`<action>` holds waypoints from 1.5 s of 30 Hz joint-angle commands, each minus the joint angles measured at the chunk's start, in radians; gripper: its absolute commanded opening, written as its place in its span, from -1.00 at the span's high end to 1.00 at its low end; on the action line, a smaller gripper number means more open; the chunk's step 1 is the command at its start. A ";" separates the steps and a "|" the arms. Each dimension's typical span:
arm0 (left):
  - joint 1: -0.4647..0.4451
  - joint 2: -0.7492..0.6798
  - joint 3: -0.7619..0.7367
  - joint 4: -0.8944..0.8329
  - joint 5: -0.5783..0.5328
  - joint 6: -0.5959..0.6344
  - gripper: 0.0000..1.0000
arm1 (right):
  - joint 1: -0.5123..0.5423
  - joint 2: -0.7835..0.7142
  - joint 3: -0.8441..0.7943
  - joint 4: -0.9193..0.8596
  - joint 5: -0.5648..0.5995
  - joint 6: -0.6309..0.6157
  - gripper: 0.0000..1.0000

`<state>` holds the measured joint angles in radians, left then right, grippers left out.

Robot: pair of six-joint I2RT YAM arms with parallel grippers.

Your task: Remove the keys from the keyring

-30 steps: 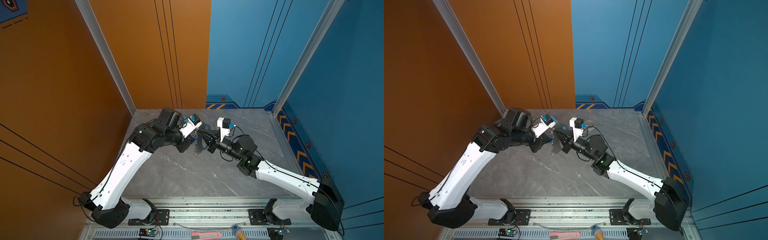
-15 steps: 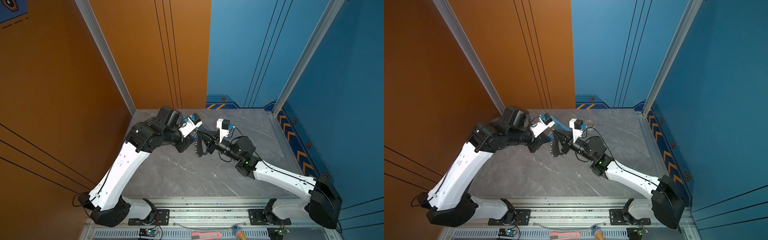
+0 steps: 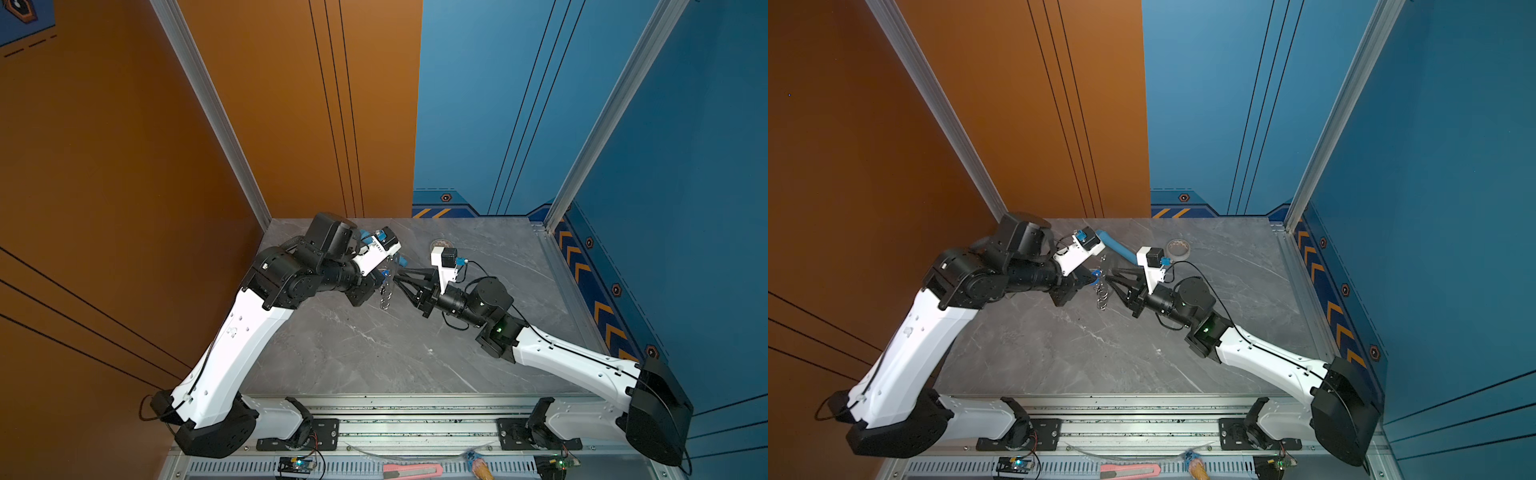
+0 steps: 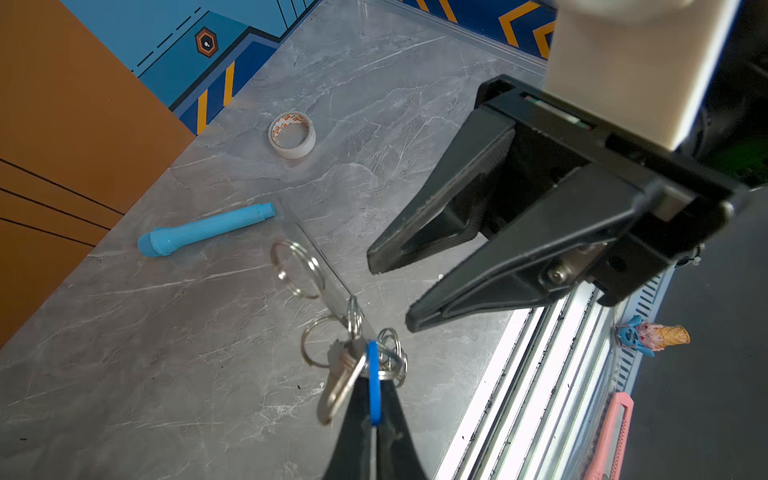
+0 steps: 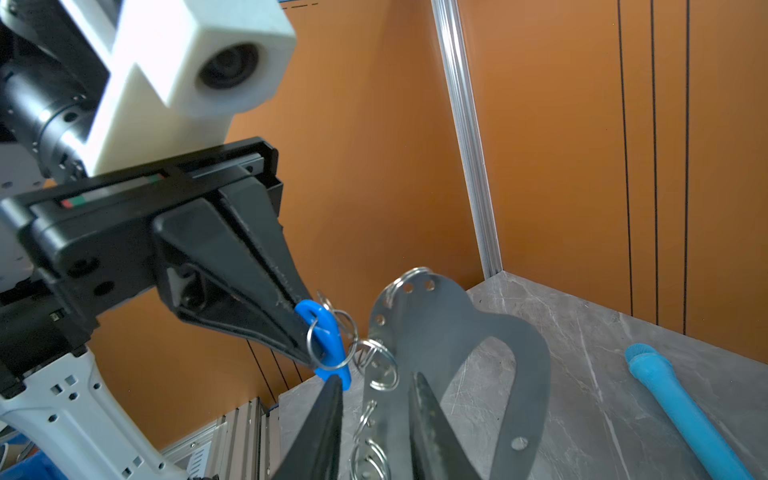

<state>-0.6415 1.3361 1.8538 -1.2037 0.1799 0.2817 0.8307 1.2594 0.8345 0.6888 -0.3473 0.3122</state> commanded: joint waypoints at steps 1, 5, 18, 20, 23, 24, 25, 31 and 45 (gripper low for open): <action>0.007 -0.028 0.020 -0.005 0.000 0.029 1.00 | -0.021 -0.028 0.034 -0.123 -0.092 -0.125 0.41; 0.008 -0.026 0.021 -0.007 0.014 0.036 1.00 | -0.029 -0.026 0.096 -0.263 -0.168 -0.275 0.37; 0.017 -0.025 0.022 -0.019 0.060 0.068 1.00 | -0.084 0.073 0.252 -0.387 -0.385 -0.390 0.39; 0.020 -0.022 0.026 -0.019 0.064 0.068 1.00 | -0.080 0.081 0.266 -0.412 -0.392 -0.411 0.40; 0.022 -0.017 0.025 -0.019 0.071 0.069 1.00 | -0.076 0.091 0.286 -0.431 -0.397 -0.427 0.44; 0.022 -0.016 0.025 -0.018 0.073 0.068 1.00 | -0.076 0.093 0.291 -0.430 -0.399 -0.426 0.45; 0.022 -0.016 0.024 -0.019 0.072 0.069 1.00 | -0.074 0.097 0.295 -0.429 -0.401 -0.424 0.48; 0.028 -0.018 0.028 -0.022 0.074 0.071 1.00 | -0.071 0.109 0.309 -0.425 -0.403 -0.404 0.72; 0.070 -0.032 0.057 -0.070 -0.072 0.082 1.00 | -0.075 0.060 0.273 -0.479 -0.259 -0.404 1.00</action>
<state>-0.5976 1.3293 1.8713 -1.2644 0.1745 0.3500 0.7597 1.3529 1.1103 0.2531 -0.6762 -0.1043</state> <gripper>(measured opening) 0.053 0.047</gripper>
